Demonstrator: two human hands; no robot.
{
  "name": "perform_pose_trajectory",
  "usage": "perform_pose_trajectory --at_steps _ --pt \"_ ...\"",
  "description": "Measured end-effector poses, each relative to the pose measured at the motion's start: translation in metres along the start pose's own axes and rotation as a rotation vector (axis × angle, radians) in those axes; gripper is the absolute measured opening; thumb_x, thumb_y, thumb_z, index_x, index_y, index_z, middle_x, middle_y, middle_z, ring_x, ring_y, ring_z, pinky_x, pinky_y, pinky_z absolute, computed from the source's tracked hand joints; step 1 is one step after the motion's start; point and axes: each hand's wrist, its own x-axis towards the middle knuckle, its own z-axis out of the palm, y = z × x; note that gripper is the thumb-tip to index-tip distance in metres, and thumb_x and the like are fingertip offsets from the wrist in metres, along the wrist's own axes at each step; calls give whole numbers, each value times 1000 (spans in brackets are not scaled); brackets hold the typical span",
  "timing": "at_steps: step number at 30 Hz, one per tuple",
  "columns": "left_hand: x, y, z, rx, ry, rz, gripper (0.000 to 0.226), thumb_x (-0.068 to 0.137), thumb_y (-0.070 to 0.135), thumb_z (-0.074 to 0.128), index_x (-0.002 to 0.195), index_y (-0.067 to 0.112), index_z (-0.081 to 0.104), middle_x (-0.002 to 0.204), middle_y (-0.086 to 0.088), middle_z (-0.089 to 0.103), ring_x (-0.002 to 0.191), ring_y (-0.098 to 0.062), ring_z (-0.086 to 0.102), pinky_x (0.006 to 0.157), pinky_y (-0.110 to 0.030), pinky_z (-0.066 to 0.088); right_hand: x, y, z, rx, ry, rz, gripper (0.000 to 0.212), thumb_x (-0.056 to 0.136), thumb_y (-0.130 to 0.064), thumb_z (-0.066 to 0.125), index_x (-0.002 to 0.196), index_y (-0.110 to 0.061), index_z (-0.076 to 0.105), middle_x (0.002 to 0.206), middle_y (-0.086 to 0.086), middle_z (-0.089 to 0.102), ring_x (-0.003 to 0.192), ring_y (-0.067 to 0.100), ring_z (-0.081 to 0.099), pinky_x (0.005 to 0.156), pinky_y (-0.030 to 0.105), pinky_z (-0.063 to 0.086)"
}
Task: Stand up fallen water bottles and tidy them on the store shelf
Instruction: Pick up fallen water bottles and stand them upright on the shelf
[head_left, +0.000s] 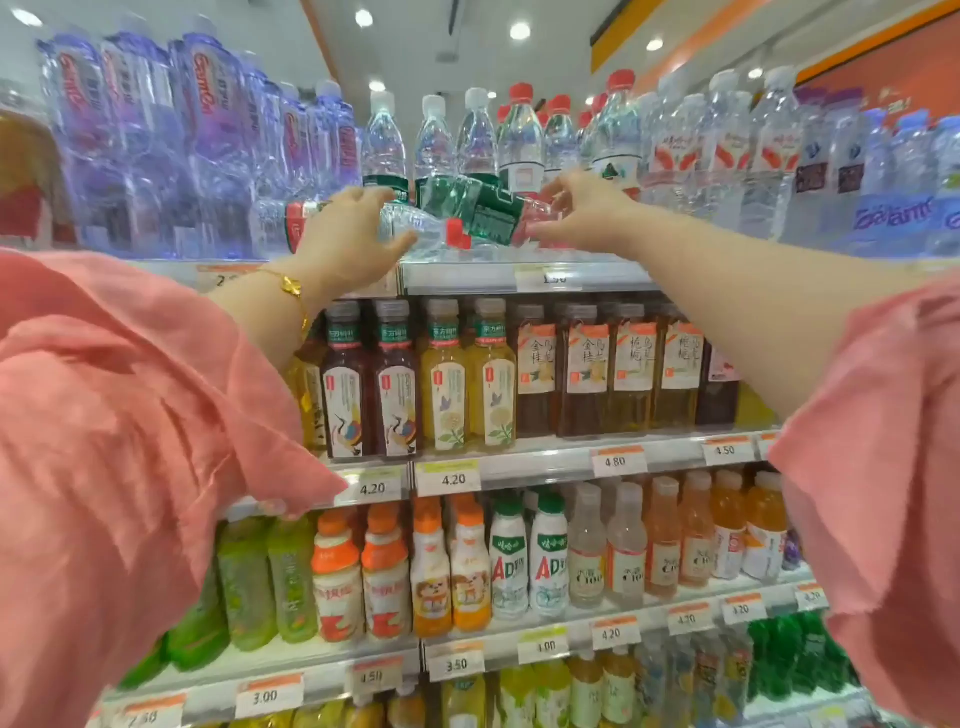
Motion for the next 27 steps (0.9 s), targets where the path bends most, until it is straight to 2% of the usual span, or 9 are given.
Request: perform_pose_trajectory --at_steps 4,9,15,18,21,24,26,27 --pt "13 -1 8 117 -28 17 70 90 48 53 148 16 28 152 -14 33 138 -33 35 112 -48 30 12 8 4 -41 19 -13 61 84 -33 70 136 -11 46 131 8 54 116 22 53 96 32 43" --pt "35 -9 13 244 -59 20 78 87 54 54 148 16 26 153 -12 32 140 -30 32 119 -50 14 34 18 5 -50 14 -30 71 85 -35 69 144 -12 36 144 7 45 128 24 47 101 34 40" --pt "49 -20 16 331 -147 3 87 82 61 56 150 18 23 154 -9 31 141 -31 32 118 -54 12 56 25 11 -105 -65 -62 82 82 -43 70 147 -12 30 149 7 39 132 26 44 106 37 38" --pt "56 -23 14 375 -228 -23 92 78 68 53 151 22 20 155 -7 31 142 -29 31 118 -54 14 66 29 15 -142 -109 -72 86 81 -47 69 149 -13 27 151 7 37 132 27 43 105 38 38" --pt "59 -24 10 378 -280 -19 92 75 72 53 150 28 21 155 -3 32 140 -28 34 114 -53 23 73 31 18 -165 -136 -70 90 80 -52 68 150 -15 25 152 8 35 133 28 43 108 41 38" --pt "58 -21 6 356 -300 -35 92 72 72 56 148 32 23 155 0 33 140 -28 34 112 -53 27 77 33 17 -167 -177 -65 86 83 -51 66 149 -15 25 151 7 36 123 26 53 96 35 42" --pt "58 -20 3 317 -322 -54 92 70 71 59 147 32 26 154 0 34 139 -28 35 113 -53 28 78 36 15 -154 -216 -39 86 83 -50 66 149 -13 25 150 7 37 123 25 52 91 32 42" --pt "58 -21 1 300 -337 -68 92 70 71 60 147 32 26 154 0 35 139 -28 36 113 -52 29 78 38 14 -157 -236 -26 87 82 -51 66 149 -13 25 150 7 37 125 25 50 93 33 41"
